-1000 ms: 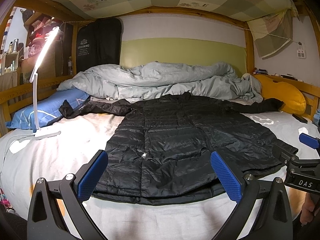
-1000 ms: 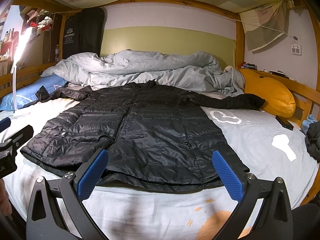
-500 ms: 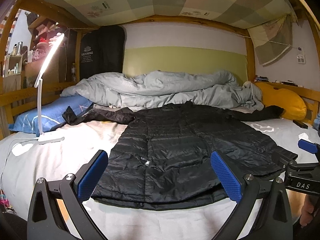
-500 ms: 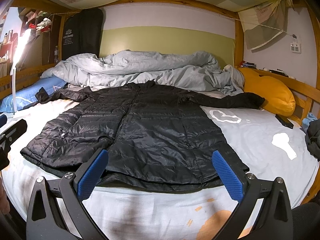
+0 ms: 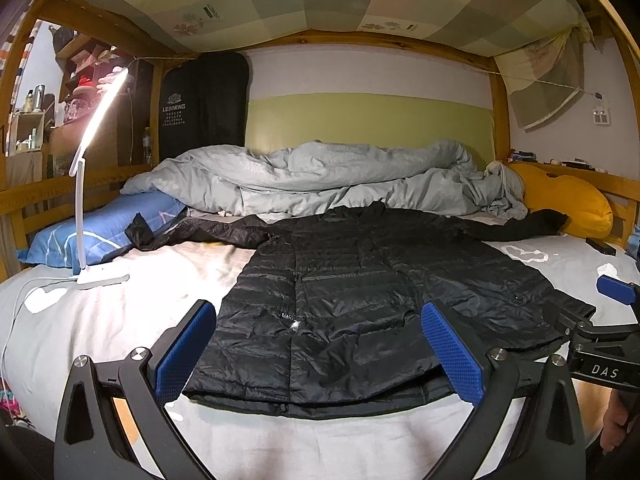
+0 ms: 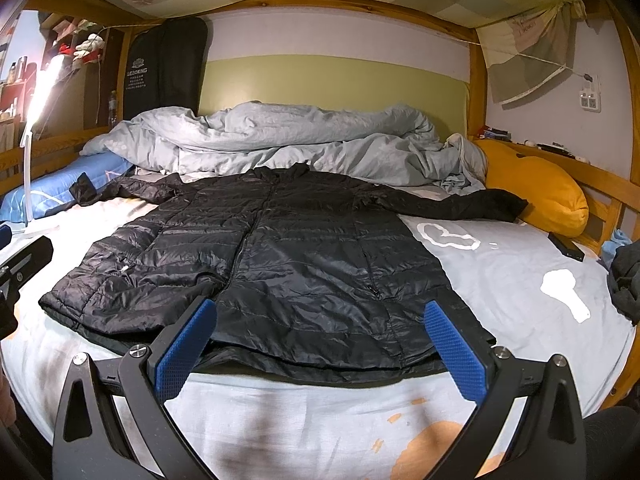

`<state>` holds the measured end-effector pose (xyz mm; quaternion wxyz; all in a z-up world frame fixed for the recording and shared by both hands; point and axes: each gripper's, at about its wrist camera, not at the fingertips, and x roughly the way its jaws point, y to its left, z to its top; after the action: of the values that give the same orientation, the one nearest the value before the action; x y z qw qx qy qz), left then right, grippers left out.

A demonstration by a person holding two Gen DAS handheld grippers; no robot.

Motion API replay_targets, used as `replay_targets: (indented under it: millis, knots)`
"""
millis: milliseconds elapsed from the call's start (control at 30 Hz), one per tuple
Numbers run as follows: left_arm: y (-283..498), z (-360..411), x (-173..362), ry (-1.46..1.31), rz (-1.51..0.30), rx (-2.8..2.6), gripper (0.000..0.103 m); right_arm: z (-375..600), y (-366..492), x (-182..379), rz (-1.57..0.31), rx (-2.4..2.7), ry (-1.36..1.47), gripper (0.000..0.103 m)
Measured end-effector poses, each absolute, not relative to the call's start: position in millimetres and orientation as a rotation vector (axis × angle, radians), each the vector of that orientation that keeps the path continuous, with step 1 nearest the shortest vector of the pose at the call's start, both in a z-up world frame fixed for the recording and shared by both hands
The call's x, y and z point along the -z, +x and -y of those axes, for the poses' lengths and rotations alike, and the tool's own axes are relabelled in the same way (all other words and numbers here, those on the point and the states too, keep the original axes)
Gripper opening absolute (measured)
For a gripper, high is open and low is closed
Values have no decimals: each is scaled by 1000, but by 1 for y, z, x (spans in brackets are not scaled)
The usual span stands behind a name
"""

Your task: Fold large clothes

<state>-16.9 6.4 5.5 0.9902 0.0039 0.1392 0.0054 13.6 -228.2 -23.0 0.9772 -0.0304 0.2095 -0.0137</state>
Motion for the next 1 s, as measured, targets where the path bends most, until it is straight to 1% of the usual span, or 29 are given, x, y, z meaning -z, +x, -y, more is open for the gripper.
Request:
replay_targets:
  millis: [367, 433, 533, 667, 700, 733, 800, 867, 900, 1000]
  knots:
    - [-9, -7, 3, 21, -324, -17, 103, 228, 14, 28, -428, 35, -66, 103]
    - [-4, -8, 10, 21, -364, -13, 103, 230, 15, 32, -439, 40, -68, 103]
    - [10, -13, 29, -26, -475, 30, 103, 236, 18, 40, -469, 38, -55, 103]
    - [29, -22, 60, -113, -637, 60, 103, 252, 29, 56, -568, -27, 44, 103]
    - [32, -26, 68, -141, -673, 45, 103, 257, 32, 61, -591, -52, 80, 101]
    - [34, -29, 74, -166, -700, 15, 103, 263, 35, 66, -617, -75, 130, 94]
    - [38, -35, 83, -224, -727, 17, 103, 273, 42, 76, -678, -99, 205, 84]
    - [43, -38, 89, -273, -759, 42, 103, 284, 52, 90, -738, -104, 285, 79]
    - [45, -39, 90, -283, -753, 45, 103, 287, 54, 95, -753, -96, 309, 77]
    - [48, -40, 91, -334, -744, 71, 102, 296, 60, 104, -763, -111, 368, 78]
